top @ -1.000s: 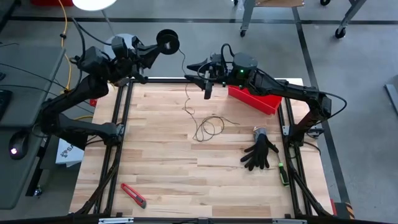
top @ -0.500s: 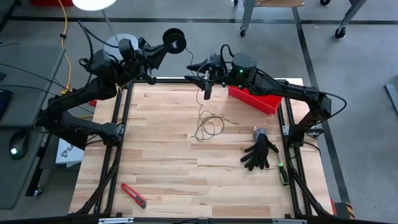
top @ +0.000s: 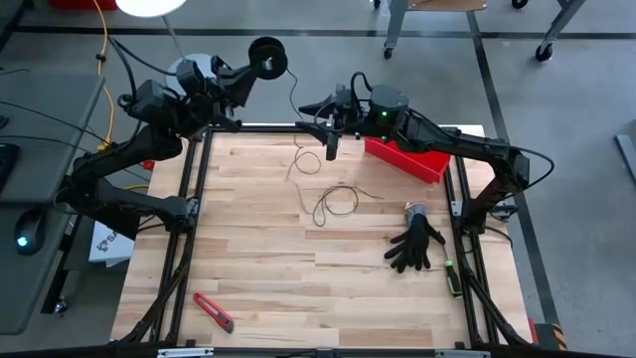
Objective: Coil cords
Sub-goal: Coil the black wire on the spool
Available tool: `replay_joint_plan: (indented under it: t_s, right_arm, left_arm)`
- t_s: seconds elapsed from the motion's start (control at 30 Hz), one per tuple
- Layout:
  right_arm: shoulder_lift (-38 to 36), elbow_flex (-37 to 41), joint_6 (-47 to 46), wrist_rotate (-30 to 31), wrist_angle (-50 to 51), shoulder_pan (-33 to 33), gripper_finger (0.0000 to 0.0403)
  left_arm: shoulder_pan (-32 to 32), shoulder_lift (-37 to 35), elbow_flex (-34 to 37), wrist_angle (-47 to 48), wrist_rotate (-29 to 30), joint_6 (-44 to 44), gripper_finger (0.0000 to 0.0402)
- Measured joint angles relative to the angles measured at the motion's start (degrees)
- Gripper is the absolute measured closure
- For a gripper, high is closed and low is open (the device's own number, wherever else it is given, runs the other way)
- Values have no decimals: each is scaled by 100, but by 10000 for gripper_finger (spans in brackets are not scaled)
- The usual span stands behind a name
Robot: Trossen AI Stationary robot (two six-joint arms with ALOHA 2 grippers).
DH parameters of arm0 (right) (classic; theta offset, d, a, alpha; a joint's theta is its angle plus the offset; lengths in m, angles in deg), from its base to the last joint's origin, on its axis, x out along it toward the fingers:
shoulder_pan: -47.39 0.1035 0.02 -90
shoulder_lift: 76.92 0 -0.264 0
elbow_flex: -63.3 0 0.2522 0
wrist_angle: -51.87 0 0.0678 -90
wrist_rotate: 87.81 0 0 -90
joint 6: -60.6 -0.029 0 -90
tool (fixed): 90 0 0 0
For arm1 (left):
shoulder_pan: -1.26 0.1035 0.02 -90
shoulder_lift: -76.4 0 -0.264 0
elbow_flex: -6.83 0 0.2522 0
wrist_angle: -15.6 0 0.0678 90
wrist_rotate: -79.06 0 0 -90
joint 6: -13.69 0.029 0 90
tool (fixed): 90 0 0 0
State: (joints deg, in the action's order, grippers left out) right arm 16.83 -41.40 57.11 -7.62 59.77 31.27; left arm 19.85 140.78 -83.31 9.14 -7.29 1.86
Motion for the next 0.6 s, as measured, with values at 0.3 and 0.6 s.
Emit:
replay_joint_plan:
  t_s: [0.3, 0.6]
  right_arm:
    - [0, 0, -52, 290, 26, 0, 260]
    - [0, 0, -241, 334, 93, 59, 260]
  left_arm:
    - [0, 0, 0, -33, 9, -9, 402]
    - [2, 0, 0, -69, 9, -117, 402]
